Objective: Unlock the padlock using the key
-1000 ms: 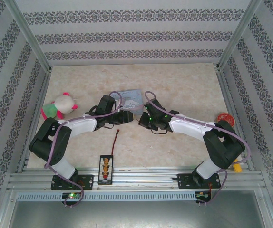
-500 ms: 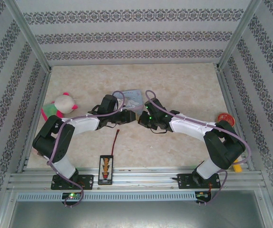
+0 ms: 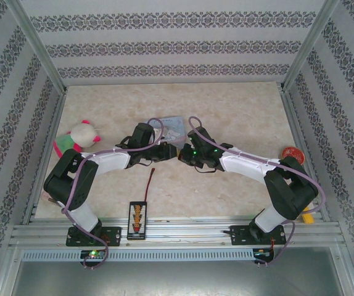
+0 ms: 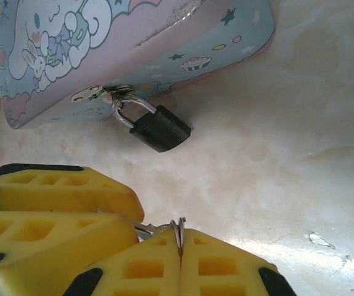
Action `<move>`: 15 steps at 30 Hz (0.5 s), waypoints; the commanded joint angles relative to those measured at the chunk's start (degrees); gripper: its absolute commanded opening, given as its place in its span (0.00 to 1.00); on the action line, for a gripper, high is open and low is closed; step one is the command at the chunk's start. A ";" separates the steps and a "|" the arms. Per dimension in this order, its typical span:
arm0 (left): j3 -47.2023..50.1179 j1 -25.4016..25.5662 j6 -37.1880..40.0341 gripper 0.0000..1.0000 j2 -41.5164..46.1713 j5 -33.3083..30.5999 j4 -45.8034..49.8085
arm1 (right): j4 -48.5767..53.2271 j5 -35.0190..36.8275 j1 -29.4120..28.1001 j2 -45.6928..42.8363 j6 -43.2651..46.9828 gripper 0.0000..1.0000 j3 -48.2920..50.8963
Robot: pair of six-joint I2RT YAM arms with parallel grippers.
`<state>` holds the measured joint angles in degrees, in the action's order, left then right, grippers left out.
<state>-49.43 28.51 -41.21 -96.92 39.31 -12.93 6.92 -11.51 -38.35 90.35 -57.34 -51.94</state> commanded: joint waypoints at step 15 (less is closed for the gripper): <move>-2.60 0.58 9.80 0.00 6.12 -5.47 6.10 | 0.19 3.04 0.95 -5.46 0.41 0.22 3.69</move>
<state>-49.76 28.88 -37.23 -94.41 37.15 -10.50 5.56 -11.22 -38.28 87.83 -57.17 -49.74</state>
